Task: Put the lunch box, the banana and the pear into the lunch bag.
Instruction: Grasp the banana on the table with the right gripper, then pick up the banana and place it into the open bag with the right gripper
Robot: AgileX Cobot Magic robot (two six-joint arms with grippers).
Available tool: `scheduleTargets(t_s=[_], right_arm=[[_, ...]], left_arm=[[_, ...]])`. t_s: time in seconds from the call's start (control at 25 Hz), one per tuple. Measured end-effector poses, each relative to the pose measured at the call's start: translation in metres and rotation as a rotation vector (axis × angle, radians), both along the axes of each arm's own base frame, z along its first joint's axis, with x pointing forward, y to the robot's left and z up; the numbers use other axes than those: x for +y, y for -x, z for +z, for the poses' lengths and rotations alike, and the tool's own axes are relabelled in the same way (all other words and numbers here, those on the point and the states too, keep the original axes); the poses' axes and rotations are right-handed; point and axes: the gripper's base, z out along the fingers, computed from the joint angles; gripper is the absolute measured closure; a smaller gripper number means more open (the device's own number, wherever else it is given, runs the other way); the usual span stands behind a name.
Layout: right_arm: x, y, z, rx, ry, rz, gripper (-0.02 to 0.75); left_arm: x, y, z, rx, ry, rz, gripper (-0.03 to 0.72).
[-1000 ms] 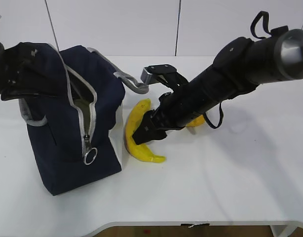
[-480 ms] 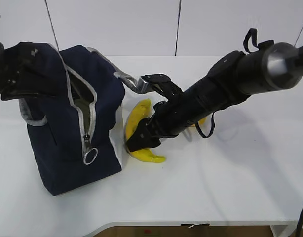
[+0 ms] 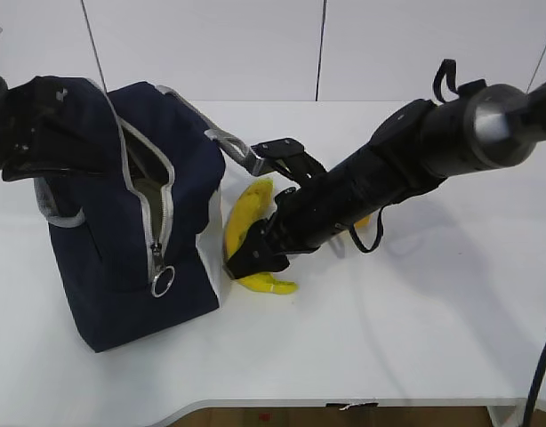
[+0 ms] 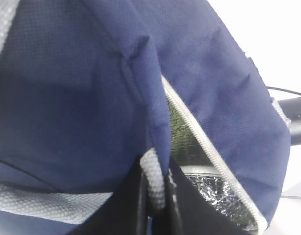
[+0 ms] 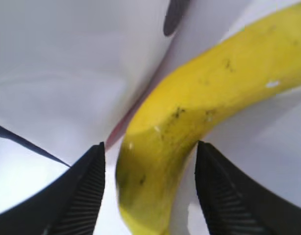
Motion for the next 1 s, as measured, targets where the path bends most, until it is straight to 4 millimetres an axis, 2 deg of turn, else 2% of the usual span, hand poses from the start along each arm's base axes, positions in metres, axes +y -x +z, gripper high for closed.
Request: scheduleTargets(t_s=[0.24,0.4,0.44,0.64,0.76,1.0], right_arm=[[0.000,0.000,-0.005,0.011,0.001,-0.001,0.293],[0.001,0.001,-0.004,0.020,-0.007,0.004,0.440],[0.001,0.001,-0.004,0.023,-0.009,0.007,0.456],[0.001,0.004,-0.003,0.043,-0.021,0.035,0.467],[-0.006,0.004,0.005,0.018,0.008,0.065,0.468],[-0.033,-0.013,0.033,-0.054,0.160,0.046,0.468]], left_arm=[[0.000,0.000,0.000,0.000,0.002,0.001,0.669],[0.000,0.000,0.000,0.000,0.003,0.002,0.669],[0.000,0.000,0.000,0.000,0.003,0.002,0.669],[0.000,0.000,0.000,0.000,0.003,0.002,0.669],[0.000,0.000,0.000,0.000,0.003,0.002,0.669],[0.000,0.000,0.000,0.000,0.005,0.002,0.669]])
